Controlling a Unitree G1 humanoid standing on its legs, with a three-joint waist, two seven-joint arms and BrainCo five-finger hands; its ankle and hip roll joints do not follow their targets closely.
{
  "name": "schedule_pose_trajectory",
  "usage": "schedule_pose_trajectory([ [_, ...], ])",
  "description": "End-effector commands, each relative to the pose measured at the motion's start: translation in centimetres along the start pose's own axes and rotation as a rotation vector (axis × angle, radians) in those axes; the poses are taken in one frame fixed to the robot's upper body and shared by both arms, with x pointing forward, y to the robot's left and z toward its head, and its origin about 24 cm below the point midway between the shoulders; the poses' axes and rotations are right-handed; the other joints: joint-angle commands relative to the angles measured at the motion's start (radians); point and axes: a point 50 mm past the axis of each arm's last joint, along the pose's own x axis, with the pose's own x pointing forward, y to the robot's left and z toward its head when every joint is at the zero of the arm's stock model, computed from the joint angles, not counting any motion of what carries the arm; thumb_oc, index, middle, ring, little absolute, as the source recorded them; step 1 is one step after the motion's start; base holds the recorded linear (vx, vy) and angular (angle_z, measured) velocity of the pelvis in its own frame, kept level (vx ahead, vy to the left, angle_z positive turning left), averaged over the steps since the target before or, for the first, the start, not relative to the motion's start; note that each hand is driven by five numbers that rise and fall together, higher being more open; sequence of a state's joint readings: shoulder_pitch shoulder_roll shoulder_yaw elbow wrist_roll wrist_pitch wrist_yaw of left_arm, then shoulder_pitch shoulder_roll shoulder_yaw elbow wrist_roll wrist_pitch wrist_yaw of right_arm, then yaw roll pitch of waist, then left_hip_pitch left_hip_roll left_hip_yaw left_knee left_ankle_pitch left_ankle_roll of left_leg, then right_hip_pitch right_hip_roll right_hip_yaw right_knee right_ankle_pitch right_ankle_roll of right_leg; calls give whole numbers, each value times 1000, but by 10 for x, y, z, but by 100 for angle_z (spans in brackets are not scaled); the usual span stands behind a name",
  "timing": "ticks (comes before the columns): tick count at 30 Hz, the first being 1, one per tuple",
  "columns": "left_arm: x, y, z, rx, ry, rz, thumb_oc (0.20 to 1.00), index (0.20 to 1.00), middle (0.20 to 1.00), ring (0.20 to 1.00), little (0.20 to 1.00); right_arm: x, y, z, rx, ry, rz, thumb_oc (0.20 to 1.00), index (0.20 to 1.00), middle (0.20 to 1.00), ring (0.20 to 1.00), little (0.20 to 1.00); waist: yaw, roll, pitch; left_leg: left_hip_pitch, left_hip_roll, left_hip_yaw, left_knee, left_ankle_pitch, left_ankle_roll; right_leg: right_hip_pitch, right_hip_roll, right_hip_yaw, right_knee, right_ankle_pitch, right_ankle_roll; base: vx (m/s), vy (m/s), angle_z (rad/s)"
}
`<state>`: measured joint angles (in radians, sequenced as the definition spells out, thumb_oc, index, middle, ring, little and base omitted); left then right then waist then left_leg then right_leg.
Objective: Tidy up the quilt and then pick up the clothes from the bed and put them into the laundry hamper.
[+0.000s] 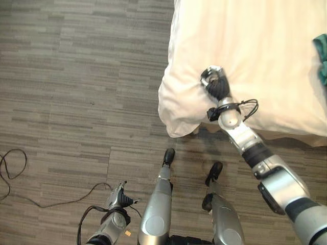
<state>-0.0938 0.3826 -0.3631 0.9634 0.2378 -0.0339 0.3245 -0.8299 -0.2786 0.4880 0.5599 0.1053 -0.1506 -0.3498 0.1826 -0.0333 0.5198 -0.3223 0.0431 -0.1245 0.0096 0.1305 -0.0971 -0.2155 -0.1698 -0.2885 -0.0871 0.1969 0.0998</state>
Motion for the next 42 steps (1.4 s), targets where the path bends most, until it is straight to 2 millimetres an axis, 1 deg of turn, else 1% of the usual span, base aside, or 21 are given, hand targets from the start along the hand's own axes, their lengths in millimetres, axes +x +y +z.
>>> schedule_pose_trajectory([
  [1,-9,-14,-30,-19,158,-44,1000,1000,1000,1000,1000,-87,68,-73,116,341,433,200,200,200,200,200,15,15,-30,51,17,-28,40,-157,-3,-24,-103,7,154,-185,78,67,27,-7],
  [4,-10,-12,-38,-81,208,-29,1000,1000,1000,1000,1000,-89,65,-57,202,263,453,200,200,200,200,200,-6,0,-70,79,9,-21,21,-158,3,5,-108,2,120,-164,85,82,52,-3],
  [10,-9,-10,-38,-219,236,-13,1000,1000,1000,1000,1000,-60,17,9,443,-61,231,200,200,200,200,200,-56,-24,-127,141,-16,30,12,-182,28,29,-129,39,78,-113,105,32,126,-15],
  [13,-7,-8,-31,-249,210,-6,1000,1000,1000,1000,1000,-46,-2,22,446,-128,105,200,200,200,200,200,-65,-22,-108,143,-17,73,52,-207,36,-10,-142,61,116,-104,111,-105,166,-52],
  [14,-5,-3,-31,-278,213,17,1000,1000,1000,1000,1000,-32,-17,26,406,-143,17,200,200,200,200,200,-50,-7,-75,141,2,115,71,-218,35,-53,-170,-24,184,-90,115,-164,81,-64],
  [15,-3,-1,-28,-280,203,21,1000,1000,1000,1000,1000,-28,-22,24,394,-133,-13,200,200,200,200,200,-41,5,-55,133,9,132,94,-224,34,-69,-176,-79,236,-108,111,-163,80,-116],
  [17,0,2,-22,-254,181,21,1000,1000,1000,1000,1000,-27,-32,17,370,-107,-69,200,200,200,200,200,-50,12,-36,107,4,138,117,-225,36,-114,-158,-92,309,-135,98,-100,0,-100],
  [20,4,0,-4,-243,112,7,1000,1000,1000,1000,1000,-35,-58,-39,275,127,-264,200,200,200,200,200,-69,16,-7,15,-24,164,199,-263,40,-165,-104,-92,321,-201,70,-42,24,9],
  [21,4,1,-4,-242,110,8,1000,1000,1000,1000,1000,-35,-59,-39,275,125,-266,200,200,200,200,200,-71,11,-6,-1,-32,169,200,-240,45,-174,-112,-99,311,-178,58,31,10,-5],
  [22,4,1,-4,-256,114,11,1000,1000,1000,1000,1000,-43,-62,-60,253,221,-305,200,200,200,200,200,-69,17,-11,8,-21,171,206,-265,38,-161,-91,-88,298,-198,64,27,62,-10],
  [23,3,-4,-5,-273,132,-1,1000,1000,1000,1000,1000,-72,-68,-103,232,423,-384,200,200,200,200,200,-82,18,-14,18,-6,190,197,-261,38,-156,-85,-97,281,-189,57,105,50,-12],
  [24,3,-4,-5,-272,132,-1,1000,1000,1000,1000,1000,-73,-68,-103,232,424,-384,200,200,200,200,200,-81,18,-14,19,-6,191,196,-261,38,-155,-84,-96,280,-189,57,38,51,-28],
  [26,1,-9,-10,-267,162,-17,1000,1000,1000,1000,1000,-107,-70,-134,238,574,-434,200,200,200,200,200,-106,7,-22,31,-1,209,179,-239,43,-140,-84,-96,246,-166,50,-20,54,-53],
  [32,-5,-22,-18,-167,197,-98,1000,1000,1000,1000,1000,-258,-77,-204,133,1100,-485,200,200,200,200,200,-209,-24,-136,177,-6,245,82,-253,56,-19,-80,-66,177,-154,72,140,37,-24],
  [33,-5,-23,-18,-149,195,-113,1000,1000,1000,1000,1000,-276,-72,-210,124,1179,-470,445,445,445,445,445,-217,-20,-150,206,-9,253,59,-253,59,-4,-88,-72,183,-151,80,187,27,-10],
  [34,-4,-25,-15,-121,177,-132,1000,1000,1000,1000,1000,-294,-67,-214,103,1255,-443,1000,1000,1000,1000,1000,-223,-15,-161,236,-10,265,36,-252,61,5,-96,-84,193,-147,87,176,37,-6],
  [36,-1,-30,4,-38,81,-181,1000,1000,1000,1000,1000,-327,-55,-219,44,1400,-355,1000,1000,1000,1000,1000,-230,1,-182,300,-2,313,-11,-249,57,20,-125,-184,242,-142,99,250,6,-31],
  [38,-1,-41,27,163,-47,-263,1000,1000,1000,1000,1000,-358,-38,-219,-111,1521,-155,1000,1000,1000,1000,1000,-247,14,-223,379,20,384,-20,-288,55,36,-128,-315,278,-171,102,312,-45,-108],
  [40,-3,-47,30,219,-76,-284,1000,1000,1000,1000,1000,-367,-38,-218,-134,1549,-136,1000,1000,1000,1000,1000,-249,17,-238,390,22,398,-9,-301,57,57,-119,-331,259,-184,91,208,-39,-117],
  [41,-5,-59,44,336,-137,-330,1000,1000,1000,1000,1000,-374,-27,-217,-152,1574,-58,1000,1000,1000,1000,1000,-288,13,-270,411,39,429,38,-326,48,70,-62,-264,225,-218,60,273,-69,-85],
  [42,-5,-59,44,336,-137,-332,1000,1000,1000,1000,1000,-375,-27,-217,-154,1575,-57,1000,1000,1000,1000,1000,-284,15,-271,412,43,435,43,-330,46,71,-57,-259,222,-218,58,431,-128,-112],
])
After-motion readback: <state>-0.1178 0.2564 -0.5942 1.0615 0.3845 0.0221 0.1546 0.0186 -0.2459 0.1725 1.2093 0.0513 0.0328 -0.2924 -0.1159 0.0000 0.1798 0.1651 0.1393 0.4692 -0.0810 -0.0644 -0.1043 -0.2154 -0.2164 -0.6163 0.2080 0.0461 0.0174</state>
